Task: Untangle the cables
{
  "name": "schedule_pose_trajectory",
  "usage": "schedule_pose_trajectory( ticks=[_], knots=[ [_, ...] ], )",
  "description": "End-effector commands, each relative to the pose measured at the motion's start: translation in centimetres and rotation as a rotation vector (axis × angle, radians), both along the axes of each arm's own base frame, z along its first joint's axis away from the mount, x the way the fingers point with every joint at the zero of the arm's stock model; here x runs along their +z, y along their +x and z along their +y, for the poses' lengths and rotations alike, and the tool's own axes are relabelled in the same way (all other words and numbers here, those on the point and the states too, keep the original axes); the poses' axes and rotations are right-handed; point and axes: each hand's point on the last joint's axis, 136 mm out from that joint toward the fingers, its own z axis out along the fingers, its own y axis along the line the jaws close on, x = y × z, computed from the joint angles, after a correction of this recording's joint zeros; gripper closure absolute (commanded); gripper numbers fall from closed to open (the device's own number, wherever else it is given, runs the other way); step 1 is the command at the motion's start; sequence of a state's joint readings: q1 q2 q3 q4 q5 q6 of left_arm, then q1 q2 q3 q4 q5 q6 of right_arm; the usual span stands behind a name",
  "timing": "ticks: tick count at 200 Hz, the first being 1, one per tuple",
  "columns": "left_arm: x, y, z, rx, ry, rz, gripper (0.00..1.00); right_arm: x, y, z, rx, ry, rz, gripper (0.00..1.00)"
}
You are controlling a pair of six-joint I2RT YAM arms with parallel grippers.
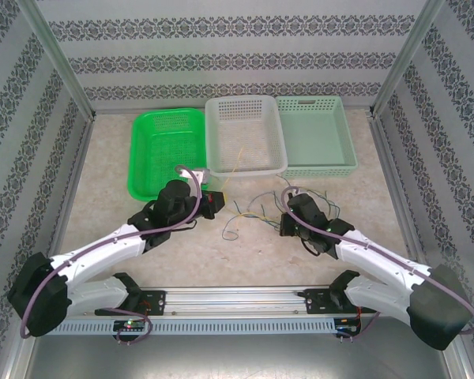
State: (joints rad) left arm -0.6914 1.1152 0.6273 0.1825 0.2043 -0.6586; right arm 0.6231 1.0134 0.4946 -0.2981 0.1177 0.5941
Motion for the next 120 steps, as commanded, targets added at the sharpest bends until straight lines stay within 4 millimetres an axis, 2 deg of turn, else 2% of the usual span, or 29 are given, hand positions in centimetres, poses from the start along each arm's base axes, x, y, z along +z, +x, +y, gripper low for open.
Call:
schedule_pose_trajectory(
  ticks=[1, 32, 57, 68, 96, 114, 120],
  knots=[
    [-0.7, 0.2, 1.9, 0.069, 0.041, -0.013, 1.0, -1.1, -0.9, -2.4, -0.09, -0.049, 0.044, 0.92],
    [0.0, 0.3, 2.7, 0.092, 0.036, -0.037, 1.0, -1.5, -1.1, -2.5, -0.112, -0.035, 0.057, 0.9],
    [0.5, 0.2, 2.5, 0.075, 0.039, -0.045, 1.0, -1.6, -1.1, -1.8, -0.085, -0.016, 0.072, 0.65],
    [0.6, 0.1, 2.6, 0.072, 0.042, -0.046, 1.0, -1.3, -1.0, -1.2, -0.061, 0.0, 0.063, 0.63],
    [0.3, 0.1, 3.0, 0.085, 0.054, -0.041, 1.0, -0.3, -0.4, -1.4, -0.072, 0.0, 0.026, 0.59],
    [0.5, 0.0, 3.2, 0.083, 0.051, -0.048, 1.0, 0.5, -0.4, -0.9, -0.031, 0.014, 0.003, 0.43],
    [0.5, -0.1, 3.1, 0.074, 0.051, -0.047, 1.0, 0.8, -0.4, -0.6, -0.01, 0.021, -0.007, 0.41]
  ],
)
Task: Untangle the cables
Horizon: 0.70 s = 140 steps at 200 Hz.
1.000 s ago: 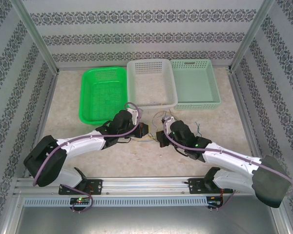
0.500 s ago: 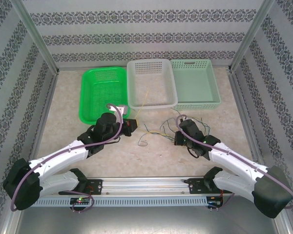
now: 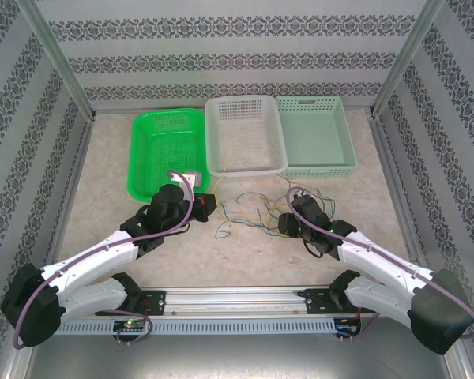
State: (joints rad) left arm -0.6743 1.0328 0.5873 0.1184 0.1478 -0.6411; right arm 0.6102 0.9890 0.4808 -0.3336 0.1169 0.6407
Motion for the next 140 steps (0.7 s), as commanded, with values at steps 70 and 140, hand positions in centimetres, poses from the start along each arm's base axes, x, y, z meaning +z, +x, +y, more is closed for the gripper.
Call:
schedule_pose_trajectory(
  ticks=[70, 140],
  knots=[
    [2.0, 0.6, -0.3, -0.028, -0.024, -0.051, 1.0, -2.1, -0.6, -2.1, -0.071, -0.043, 0.089, 0.28],
    [3.2, 0.5, 1.9, 0.019, -0.03, -0.069, 1.0, -5.8, -1.2, -3.4, -0.202, 0.024, 0.242, 0.48]
  ],
)
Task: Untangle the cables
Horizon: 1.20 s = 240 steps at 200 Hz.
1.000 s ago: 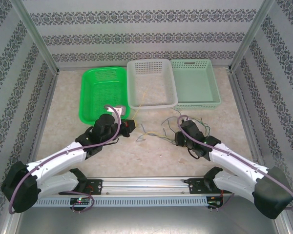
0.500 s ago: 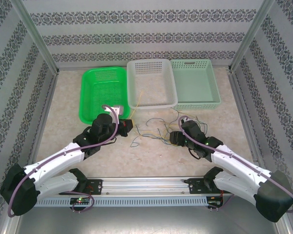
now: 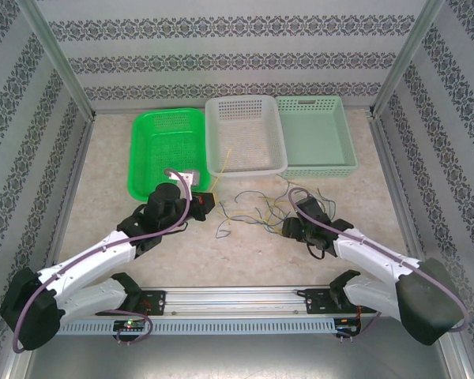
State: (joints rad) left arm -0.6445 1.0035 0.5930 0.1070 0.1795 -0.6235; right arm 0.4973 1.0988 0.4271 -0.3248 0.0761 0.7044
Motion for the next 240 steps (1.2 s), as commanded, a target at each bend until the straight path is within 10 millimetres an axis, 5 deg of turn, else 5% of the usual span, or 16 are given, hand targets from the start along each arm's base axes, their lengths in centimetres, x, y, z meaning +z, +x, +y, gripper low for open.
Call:
schedule_pose_trajectory(
  ticks=[1, 43, 127, 138, 158, 177, 203, 240],
  knots=[
    [2.3, 0.4, 1.4, 0.025, -0.019, -0.047, 1.0, -1.3, -0.4, -0.4, -0.061, 0.045, 0.076, 0.48],
    [3.3, 0.6, 2.8, 0.051, -0.032, -0.053, 1.0, -1.5, 0.5, -0.3, -0.08, 0.024, 0.102, 0.83],
    [8.0, 0.0, 5.9, 0.109, -0.049, -0.137, 1.0, -2.1, 1.6, 0.1, -0.079, -0.011, 0.143, 0.87],
    [8.2, -0.1, 5.6, 0.094, -0.066, -0.137, 1.0, -2.1, 1.6, 0.1, -0.074, -0.017, 0.149, 0.82],
    [7.7, -0.1, 4.5, 0.052, -0.12, -0.108, 1.0, -1.2, 2.0, 1.0, -0.008, -0.009, 0.128, 0.58],
    [7.0, 0.2, 3.6, 0.026, -0.161, -0.086, 1.0, 0.7, 2.7, 2.1, 0.044, -0.001, 0.065, 0.51],
    [7.2, 0.2, 2.7, -0.025, -0.176, -0.086, 1.0, 4.3, 3.7, 3.2, 0.081, 0.044, -0.044, 0.36],
    [7.3, 0.1, 2.2, -0.058, -0.167, -0.094, 1.0, 11.4, 5.1, 5.9, 0.217, 0.15, -0.256, 0.3]
  ],
)
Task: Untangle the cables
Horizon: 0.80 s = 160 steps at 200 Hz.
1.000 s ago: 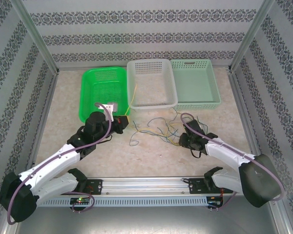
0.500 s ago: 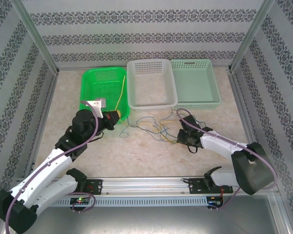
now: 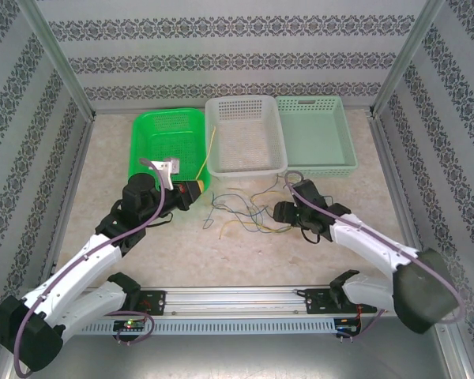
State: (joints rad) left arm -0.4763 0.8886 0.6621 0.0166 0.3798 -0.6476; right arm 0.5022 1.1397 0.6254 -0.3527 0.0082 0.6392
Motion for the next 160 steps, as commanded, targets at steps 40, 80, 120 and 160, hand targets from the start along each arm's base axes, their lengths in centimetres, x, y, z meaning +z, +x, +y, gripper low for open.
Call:
schedule_pose_trajectory(
  ticks=[40, 80, 120, 160],
  knots=[
    [2.3, 0.3, -1.2, -0.058, -0.082, -0.081, 1.0, 11.2, 2.3, 8.1, 0.352, 0.214, -0.277, 0.23],
    [2.9, 0.5, -1.8, -0.082, -0.108, -0.088, 1.0, 13.1, 3.0, 14.2, 0.509, 0.301, -0.319, 0.23],
    [3.0, 0.7, -1.7, -0.072, -0.112, -0.094, 1.0, 13.0, 2.0, 17.6, 0.597, 0.348, -0.33, 0.25],
    [2.5, 0.9, -1.7, -0.067, -0.103, -0.078, 1.0, 13.2, 0.9, 18.2, 0.634, 0.381, -0.341, 0.26]
  ],
)
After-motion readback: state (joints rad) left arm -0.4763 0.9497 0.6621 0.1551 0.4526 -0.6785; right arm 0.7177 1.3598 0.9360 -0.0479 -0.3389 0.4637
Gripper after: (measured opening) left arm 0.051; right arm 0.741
